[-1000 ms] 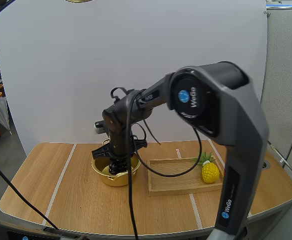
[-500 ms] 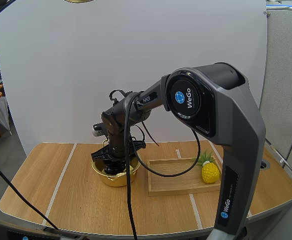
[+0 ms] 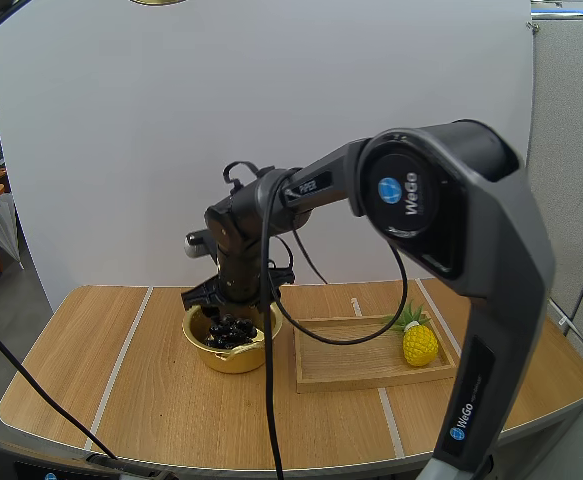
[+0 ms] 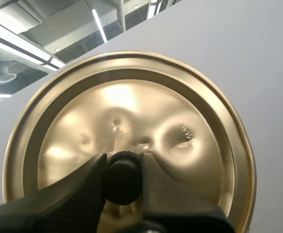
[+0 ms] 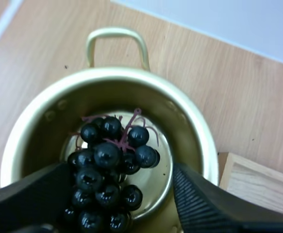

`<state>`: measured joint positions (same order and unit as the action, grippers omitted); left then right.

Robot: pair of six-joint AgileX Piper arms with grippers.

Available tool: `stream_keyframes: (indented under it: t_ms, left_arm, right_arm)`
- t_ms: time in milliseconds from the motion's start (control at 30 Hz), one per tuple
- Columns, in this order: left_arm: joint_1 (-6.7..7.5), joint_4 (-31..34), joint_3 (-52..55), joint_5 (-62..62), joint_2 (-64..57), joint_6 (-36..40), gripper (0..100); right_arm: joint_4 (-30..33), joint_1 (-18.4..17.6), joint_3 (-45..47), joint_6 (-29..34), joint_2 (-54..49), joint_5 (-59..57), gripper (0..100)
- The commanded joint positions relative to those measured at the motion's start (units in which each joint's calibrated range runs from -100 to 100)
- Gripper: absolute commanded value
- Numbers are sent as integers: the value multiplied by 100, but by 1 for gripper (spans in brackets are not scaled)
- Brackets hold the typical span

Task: Open the pot, put the grape inside, and close it

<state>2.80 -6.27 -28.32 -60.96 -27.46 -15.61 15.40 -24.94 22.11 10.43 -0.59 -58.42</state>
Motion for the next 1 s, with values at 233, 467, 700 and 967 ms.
stream_keyframes:
  t_ms: [233,467,700,967]
  left_arm:
    - [15,38,-48,324,-42,60,0]
    - [15,38,-48,324,-42,60,0]
    - [15,38,-48,324,-42,60,0]
    - [15,38,-48,324,-42,60,0]
  right_arm:
    - [-96,3,-6,4,-1050,-858,100]
    - [-96,3,375,4,-1893,-1230,100]
    - [-96,3,1202,4,-3197,-1498,100]
    - [-96,3,2244,-32,-4629,-1976,100]
